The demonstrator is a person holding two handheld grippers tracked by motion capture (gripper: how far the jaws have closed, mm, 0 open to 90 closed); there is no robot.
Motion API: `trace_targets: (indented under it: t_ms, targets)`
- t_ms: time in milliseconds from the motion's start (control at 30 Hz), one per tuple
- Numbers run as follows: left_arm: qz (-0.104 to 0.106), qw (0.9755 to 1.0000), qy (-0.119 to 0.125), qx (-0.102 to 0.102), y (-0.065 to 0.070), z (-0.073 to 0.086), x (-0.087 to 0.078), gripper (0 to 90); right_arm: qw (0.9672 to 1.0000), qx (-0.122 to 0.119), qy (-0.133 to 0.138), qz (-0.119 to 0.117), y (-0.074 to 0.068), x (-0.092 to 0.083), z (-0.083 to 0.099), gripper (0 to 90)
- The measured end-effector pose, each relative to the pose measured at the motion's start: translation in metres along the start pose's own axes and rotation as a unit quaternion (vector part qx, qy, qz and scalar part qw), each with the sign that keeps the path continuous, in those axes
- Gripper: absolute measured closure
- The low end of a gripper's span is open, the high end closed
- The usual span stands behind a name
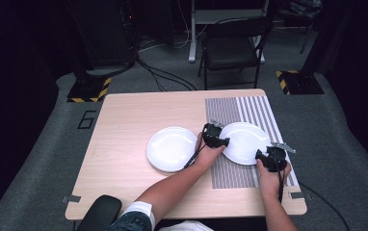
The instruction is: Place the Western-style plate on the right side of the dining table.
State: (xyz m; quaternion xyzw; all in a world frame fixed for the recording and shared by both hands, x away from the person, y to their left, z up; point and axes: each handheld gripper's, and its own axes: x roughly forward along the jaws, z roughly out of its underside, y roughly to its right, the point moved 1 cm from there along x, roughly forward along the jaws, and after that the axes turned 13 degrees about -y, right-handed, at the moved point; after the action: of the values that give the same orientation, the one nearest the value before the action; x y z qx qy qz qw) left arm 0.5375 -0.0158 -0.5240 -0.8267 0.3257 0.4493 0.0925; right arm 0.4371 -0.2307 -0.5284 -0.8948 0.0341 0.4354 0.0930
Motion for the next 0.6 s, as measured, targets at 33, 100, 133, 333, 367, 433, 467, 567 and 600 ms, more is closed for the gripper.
trace_targets:
  t_ms: [33,100,133,333,367,433,467,567,600]
  targets:
    - [0.001,1.0,0.0,0.0,0.0,0.0,0.0,47.8,1.0,0.0,0.0,0.0,0.0,0.0,0.0,46.6]
    - [0.006,1.0,-0.001,-0.003,-0.001,0.0,0.0,47.8,1.0,-0.001,-0.001,-0.001,0.0,0.0,0.0,46.4]
    - [0.009,0.9999,-0.005,-0.005,-0.003,0.0,0.0,47.7,1.0,-0.002,-0.001,-0.002,0.0,0.0,0.0,46.3]
    - [0.015,0.9998,0.004,-0.012,-0.006,-0.001,-0.004,47.7,1.0,0.0,0.002,-0.007,0.0,-0.003,0.0,46.3]
    - [0.015,0.9998,0.007,-0.012,-0.006,-0.001,-0.005,47.7,1.0,-0.001,0.004,-0.006,0.001,-0.004,0.0,46.2]
    - [0.019,0.9997,0.005,-0.013,-0.007,-0.001,-0.007,47.6,0.9999,0.004,0.004,-0.011,0.001,-0.006,-0.001,46.1]
    - [0.021,0.9996,0.01,-0.015,-0.007,-0.001,-0.008,47.6,0.9999,0.006,0.006,-0.009,0.001,-0.007,-0.001,46.0]
    - [0.018,0.9997,0.015,-0.011,-0.01,-0.002,-0.012,47.5,0.9998,0.006,0.013,-0.011,0.002,-0.01,-0.002,46.0]
    - [0.021,0.9996,0.016,-0.015,-0.01,-0.003,-0.013,47.5,0.9998,0.006,0.017,-0.01,0.002,-0.011,-0.003,46.0]
